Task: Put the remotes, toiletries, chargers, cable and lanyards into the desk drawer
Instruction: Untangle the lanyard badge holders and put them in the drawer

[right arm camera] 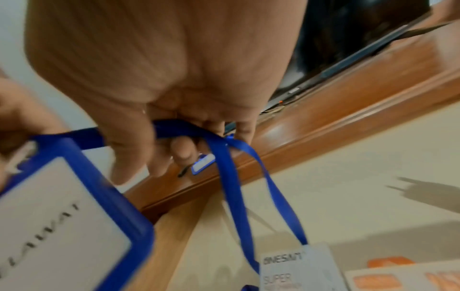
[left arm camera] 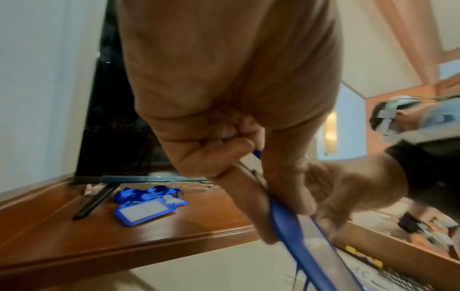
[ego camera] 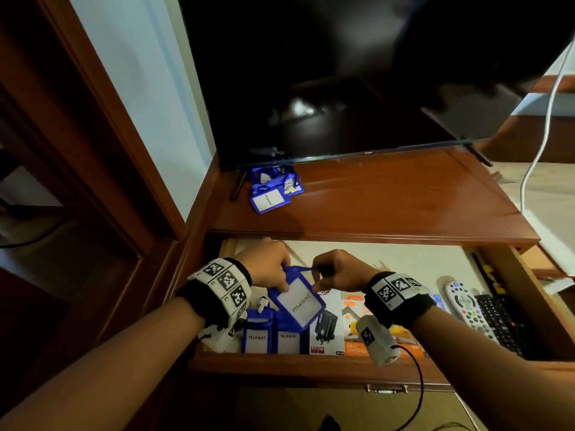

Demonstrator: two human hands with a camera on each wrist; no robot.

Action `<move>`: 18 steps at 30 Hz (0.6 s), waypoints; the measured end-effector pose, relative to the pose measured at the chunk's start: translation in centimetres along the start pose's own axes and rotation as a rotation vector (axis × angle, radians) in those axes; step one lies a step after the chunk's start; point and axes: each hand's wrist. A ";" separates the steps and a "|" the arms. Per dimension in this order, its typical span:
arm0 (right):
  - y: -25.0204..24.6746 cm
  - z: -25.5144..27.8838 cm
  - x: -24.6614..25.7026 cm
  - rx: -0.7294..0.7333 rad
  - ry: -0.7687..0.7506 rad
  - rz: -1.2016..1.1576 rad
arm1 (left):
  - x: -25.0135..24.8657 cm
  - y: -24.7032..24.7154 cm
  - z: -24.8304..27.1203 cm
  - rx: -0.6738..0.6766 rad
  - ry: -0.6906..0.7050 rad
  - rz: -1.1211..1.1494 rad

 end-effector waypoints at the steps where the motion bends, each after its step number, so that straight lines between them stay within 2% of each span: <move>1: 0.0 -0.6 -0.9 -0.090 0.025 0.045 | 0.5 0.0 0.2 -0.047 -0.036 0.030; 4: 0.0 -1.7 -2.9 -0.381 0.180 0.279 | 1.4 0.1 0.9 -0.194 -0.134 0.113; 6: 0.1 -2.2 -3.1 -0.442 0.292 0.160 | 1.7 0.4 1.1 -0.250 -0.181 0.196; 8: 0.1 -2.6 -2.6 -0.493 0.342 -0.025 | 2.1 0.7 1.2 -0.303 -0.203 0.348; 11: 0.2 -2.6 -1.1 -0.597 0.251 -0.190 | 2.2 0.8 1.7 -0.408 -0.201 0.659; 14: 0.3 -1.9 0.5 -0.567 0.117 -0.343 | 1.7 0.5 2.4 -0.473 -0.187 0.897; 18: 0.5 -0.5 1.6 -0.421 0.052 -0.459 | 1.6 0.6 2.7 -0.501 -0.169 1.014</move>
Point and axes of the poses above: each hand's wrist, its own z-axis away from the middle knuckle, its own y-axis out of the palm, x = y × z, and after that the axes turned 12 degrees about y, right-handed
